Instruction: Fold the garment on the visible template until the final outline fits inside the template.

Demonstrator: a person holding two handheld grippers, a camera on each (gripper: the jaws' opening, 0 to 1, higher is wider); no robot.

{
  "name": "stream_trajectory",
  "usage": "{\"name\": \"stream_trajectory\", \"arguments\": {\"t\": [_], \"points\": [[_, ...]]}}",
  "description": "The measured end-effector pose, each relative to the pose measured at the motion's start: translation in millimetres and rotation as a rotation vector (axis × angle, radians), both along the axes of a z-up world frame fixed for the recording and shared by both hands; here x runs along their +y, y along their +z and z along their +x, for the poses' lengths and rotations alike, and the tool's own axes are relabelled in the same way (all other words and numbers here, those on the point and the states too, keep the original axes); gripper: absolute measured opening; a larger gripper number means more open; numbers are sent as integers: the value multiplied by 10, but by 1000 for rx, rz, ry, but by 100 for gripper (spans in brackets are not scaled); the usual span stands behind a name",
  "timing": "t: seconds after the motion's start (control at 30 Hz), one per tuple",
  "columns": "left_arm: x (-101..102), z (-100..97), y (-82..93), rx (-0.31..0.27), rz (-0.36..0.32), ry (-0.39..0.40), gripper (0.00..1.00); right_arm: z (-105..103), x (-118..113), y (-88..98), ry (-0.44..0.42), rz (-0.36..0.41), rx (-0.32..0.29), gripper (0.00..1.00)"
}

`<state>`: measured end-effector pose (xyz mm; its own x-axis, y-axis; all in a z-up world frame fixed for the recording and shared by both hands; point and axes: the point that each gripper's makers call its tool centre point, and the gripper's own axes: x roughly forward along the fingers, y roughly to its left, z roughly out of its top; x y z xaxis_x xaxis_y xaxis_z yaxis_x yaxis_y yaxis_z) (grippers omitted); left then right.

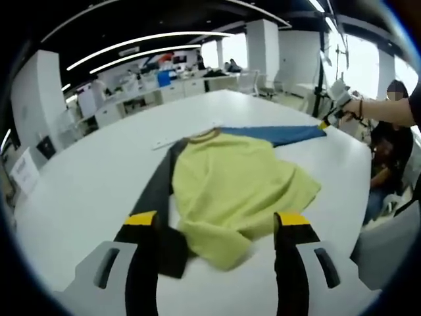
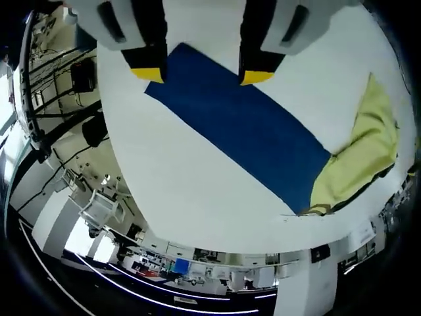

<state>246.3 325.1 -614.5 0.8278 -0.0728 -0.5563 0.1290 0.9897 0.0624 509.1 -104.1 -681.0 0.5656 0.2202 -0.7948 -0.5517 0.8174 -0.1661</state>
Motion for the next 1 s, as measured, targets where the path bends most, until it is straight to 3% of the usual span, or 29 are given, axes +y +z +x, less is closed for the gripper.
{"name": "stream_trajectory", "arguments": {"t": [0.27, 0.47, 0.73, 1.0], "points": [[21, -86, -183, 35, 18, -9, 60, -509, 603, 95, 138, 70, 35, 45], [34, -139, -327, 57, -18, 20, 57, -848, 1006, 89, 245, 103, 58, 46], [50, -220, -476, 86, -54, 60, 53, -1195, 1408, 9, 339, 144, 101, 47], [149, -261, -570, 94, -121, 154, 46, -1545, 1757, -119, 414, 163, 138, 47]]}}
